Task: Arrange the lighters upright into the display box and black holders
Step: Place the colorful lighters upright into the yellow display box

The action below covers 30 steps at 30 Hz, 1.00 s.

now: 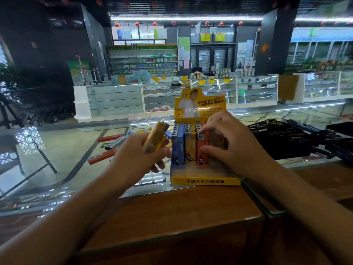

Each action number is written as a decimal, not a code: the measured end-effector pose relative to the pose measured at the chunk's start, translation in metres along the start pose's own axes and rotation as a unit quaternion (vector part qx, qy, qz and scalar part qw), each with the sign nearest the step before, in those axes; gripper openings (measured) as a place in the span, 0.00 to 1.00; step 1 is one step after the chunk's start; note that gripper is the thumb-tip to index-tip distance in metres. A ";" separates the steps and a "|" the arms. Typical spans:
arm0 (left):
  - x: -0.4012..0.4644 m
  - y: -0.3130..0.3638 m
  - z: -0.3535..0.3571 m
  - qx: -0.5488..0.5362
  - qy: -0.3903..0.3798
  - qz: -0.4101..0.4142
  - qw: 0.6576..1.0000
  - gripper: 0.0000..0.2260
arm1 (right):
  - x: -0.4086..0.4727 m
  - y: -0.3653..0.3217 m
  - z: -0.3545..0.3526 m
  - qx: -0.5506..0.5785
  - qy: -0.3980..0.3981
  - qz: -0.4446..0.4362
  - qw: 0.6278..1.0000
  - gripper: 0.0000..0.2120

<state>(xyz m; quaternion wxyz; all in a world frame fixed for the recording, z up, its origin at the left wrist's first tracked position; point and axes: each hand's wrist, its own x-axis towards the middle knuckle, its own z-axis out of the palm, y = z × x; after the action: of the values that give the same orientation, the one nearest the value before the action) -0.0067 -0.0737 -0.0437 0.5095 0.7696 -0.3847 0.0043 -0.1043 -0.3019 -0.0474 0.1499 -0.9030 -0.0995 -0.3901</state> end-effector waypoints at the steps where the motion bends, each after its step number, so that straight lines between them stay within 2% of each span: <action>1: 0.000 0.002 -0.003 -0.027 0.000 -0.001 1.000 0.03 | 0.000 -0.002 0.000 0.007 0.018 0.002 1.000 0.20; 4: -0.004 0.010 -0.008 -0.098 -0.015 0.007 0.995 0.08 | 0.003 -0.010 0.000 0.063 0.098 0.008 0.993 0.23; 7: -0.006 0.015 -0.008 -0.129 -0.035 0.016 0.991 0.13 | 0.012 -0.023 -0.001 0.092 0.132 -0.011 0.987 0.18; 11: -0.007 0.015 -0.009 -0.160 -0.047 0.016 0.986 0.14 | 0.026 -0.047 0.002 0.083 0.096 -0.062 0.990 0.09; 15: -0.008 0.015 -0.011 -0.184 -0.051 0.021 0.981 0.14 | 0.040 -0.059 0.005 0.135 0.008 -0.042 0.990 0.11; 19: -0.007 0.016 -0.009 -0.197 -0.060 0.031 0.978 0.12 | 0.049 -0.056 0.010 0.124 -0.032 -0.038 0.991 0.14; 23: -0.004 0.015 -0.010 -0.183 -0.072 0.041 0.980 0.14 | 0.051 -0.049 0.015 0.155 0.013 -0.030 0.987 0.09; 27: -0.003 0.014 -0.010 -0.090 -0.059 0.054 0.993 0.18 | 0.052 -0.045 0.018 0.230 0.085 0.009 0.969 0.05; 30: -0.004 0.010 -0.009 -0.059 -0.050 0.065 0.995 0.17 | 0.050 -0.046 0.020 0.271 0.073 0.015 0.960 0.03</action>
<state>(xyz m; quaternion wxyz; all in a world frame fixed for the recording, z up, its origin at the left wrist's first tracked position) -0.0118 -0.0660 -0.0330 0.5326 0.7106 -0.4591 -0.0239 -0.0711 -0.2486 -0.0149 0.4019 -0.7990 -0.1768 -0.4108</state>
